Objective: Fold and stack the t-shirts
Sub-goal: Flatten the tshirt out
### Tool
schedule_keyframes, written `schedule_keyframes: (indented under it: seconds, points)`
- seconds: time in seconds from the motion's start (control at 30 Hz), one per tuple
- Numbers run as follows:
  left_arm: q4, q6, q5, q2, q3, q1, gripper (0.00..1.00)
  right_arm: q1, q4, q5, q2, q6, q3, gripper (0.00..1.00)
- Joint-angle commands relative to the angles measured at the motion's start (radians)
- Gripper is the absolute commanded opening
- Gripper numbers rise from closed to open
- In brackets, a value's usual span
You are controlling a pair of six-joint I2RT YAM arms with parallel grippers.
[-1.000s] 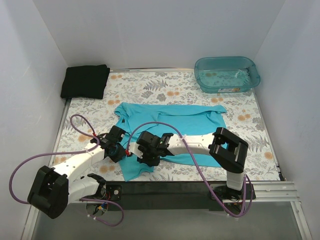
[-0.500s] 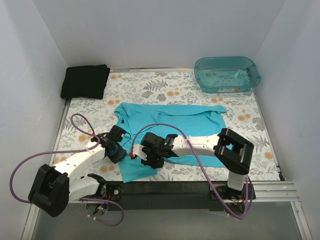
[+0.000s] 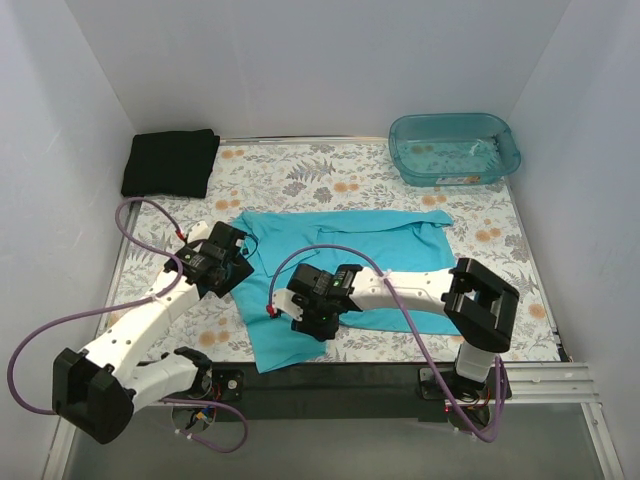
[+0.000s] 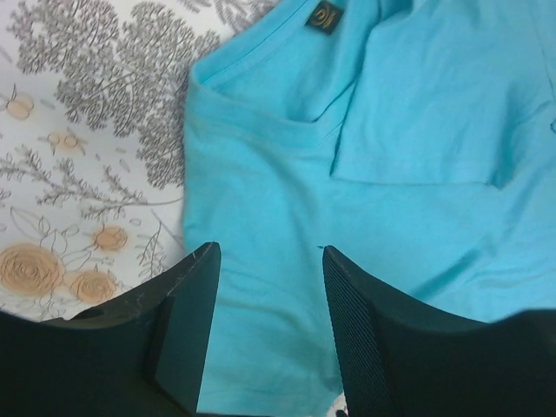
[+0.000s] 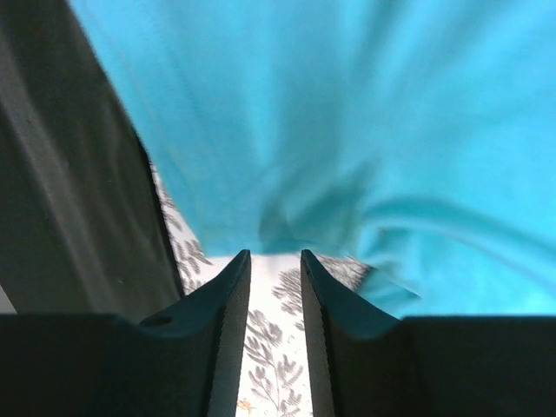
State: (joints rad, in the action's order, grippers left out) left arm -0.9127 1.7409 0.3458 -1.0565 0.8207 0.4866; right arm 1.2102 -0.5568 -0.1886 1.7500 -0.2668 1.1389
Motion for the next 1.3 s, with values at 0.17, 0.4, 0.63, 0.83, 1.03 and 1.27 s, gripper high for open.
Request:
schedule_keyframes:
  seconds: [0.17, 0.4, 0.63, 0.83, 1.03, 1.27]
  points:
    - [0.196, -0.191, 0.027, -0.144, 0.031, 0.001, 0.5, -0.253, 0.032, 0.138, -0.147, 0.116, 0.003, 0.35]
    - [0.274, -0.219, 0.009, -0.283, 0.014, -0.026, 0.49, -0.408, 0.115, 0.173, -0.198, 0.224, -0.083, 0.37]
    - [0.325, -0.161, -0.088, -0.306, -0.143, -0.137, 0.44, -0.492, 0.169, 0.221, -0.242, 0.32, -0.183, 0.4]
    - [0.262, -0.074, -0.077, -0.209, -0.264, -0.18, 0.38, -0.549, 0.182, 0.264, -0.285, 0.395, -0.225, 0.4]
    - [0.167, -0.029, -0.039, -0.062, -0.261, -0.2, 0.37, -0.676, 0.216, 0.258, -0.359, 0.454, -0.249, 0.43]
    - [0.106, -0.055, -0.019, 0.001, -0.178, -0.204, 0.42, -0.869, 0.239, 0.233, -0.399, 0.508, -0.226, 0.47]
